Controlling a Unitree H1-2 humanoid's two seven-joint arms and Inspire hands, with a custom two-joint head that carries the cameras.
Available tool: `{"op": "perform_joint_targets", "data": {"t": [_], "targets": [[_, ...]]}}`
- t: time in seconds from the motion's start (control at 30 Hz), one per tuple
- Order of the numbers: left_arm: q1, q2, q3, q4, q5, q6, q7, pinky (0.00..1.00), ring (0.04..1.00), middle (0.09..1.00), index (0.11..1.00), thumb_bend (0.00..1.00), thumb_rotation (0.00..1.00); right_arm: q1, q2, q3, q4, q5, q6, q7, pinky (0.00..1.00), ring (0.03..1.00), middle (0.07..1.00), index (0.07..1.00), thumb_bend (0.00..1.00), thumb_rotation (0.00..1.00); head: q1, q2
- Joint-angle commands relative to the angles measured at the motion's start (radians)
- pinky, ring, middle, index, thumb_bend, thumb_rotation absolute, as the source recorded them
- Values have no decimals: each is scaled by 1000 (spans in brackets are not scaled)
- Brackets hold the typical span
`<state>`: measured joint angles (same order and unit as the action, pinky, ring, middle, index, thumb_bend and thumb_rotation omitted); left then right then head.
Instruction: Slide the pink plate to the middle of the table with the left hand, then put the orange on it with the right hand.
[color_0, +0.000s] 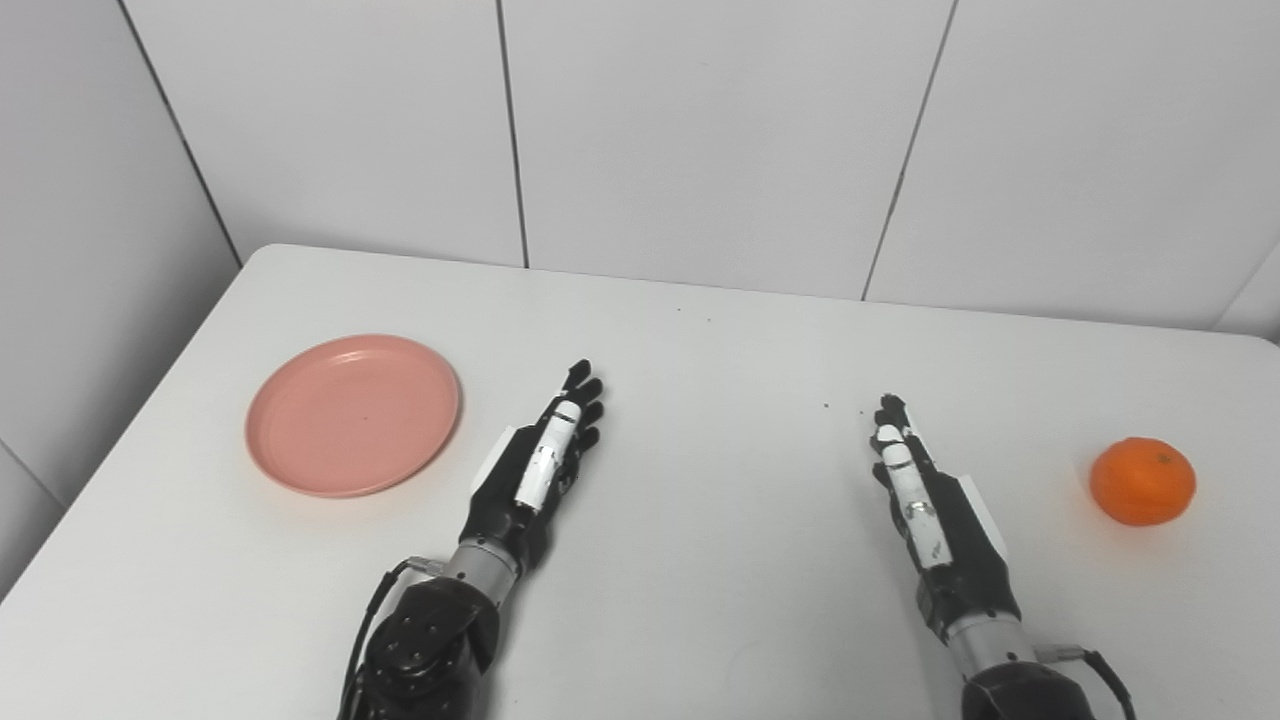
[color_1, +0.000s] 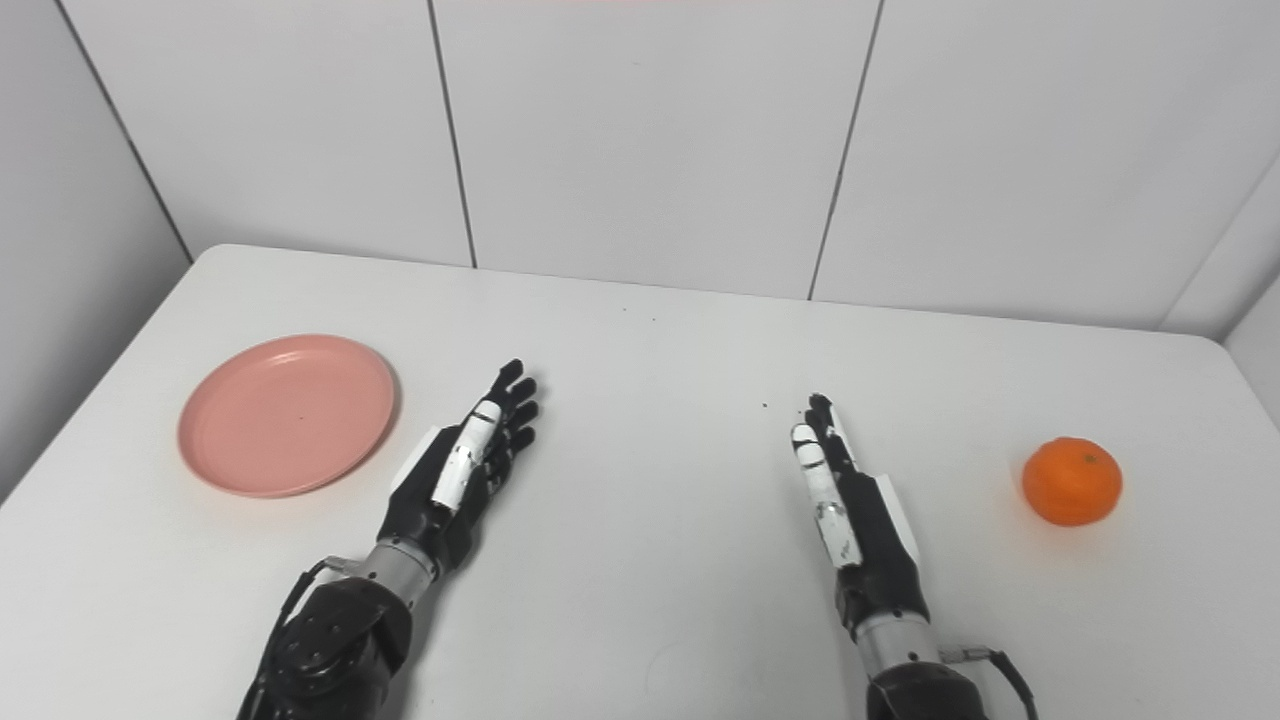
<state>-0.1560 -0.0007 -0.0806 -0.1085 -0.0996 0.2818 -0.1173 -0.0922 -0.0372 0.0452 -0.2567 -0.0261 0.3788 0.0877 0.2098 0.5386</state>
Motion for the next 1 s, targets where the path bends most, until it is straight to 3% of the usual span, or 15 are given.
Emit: {"op": "perform_joint_targets", "data": {"t": [0.0,0.13,0.3,0.97], "targets": [[-26,-19,-16,14,10,-56,-3,1000,1000,1000,1000,395,1000,-6,-18,-18,-16,31,-64,15,1000,1000,1000,1000,155,1000,5,-1],[-29,-43,-25,56,18,-99,3,1000,1000,1000,1000,383,1000,-9,-34,-41,21,91,-106,44,1000,1000,1000,1000,130,1000,53,-33],[-30,-59,-30,82,30,-114,14,1000,1000,1000,1000,379,1000,0,-51,-39,33,90,-139,46,1000,1000,1000,1000,130,1000,87,-56],[-31,-63,-29,88,37,-120,23,1000,1000,1000,1000,362,1000,7,-44,-30,-2,75,-102,40,1000,1000,1000,1000,74,1000,109,-75]]}}
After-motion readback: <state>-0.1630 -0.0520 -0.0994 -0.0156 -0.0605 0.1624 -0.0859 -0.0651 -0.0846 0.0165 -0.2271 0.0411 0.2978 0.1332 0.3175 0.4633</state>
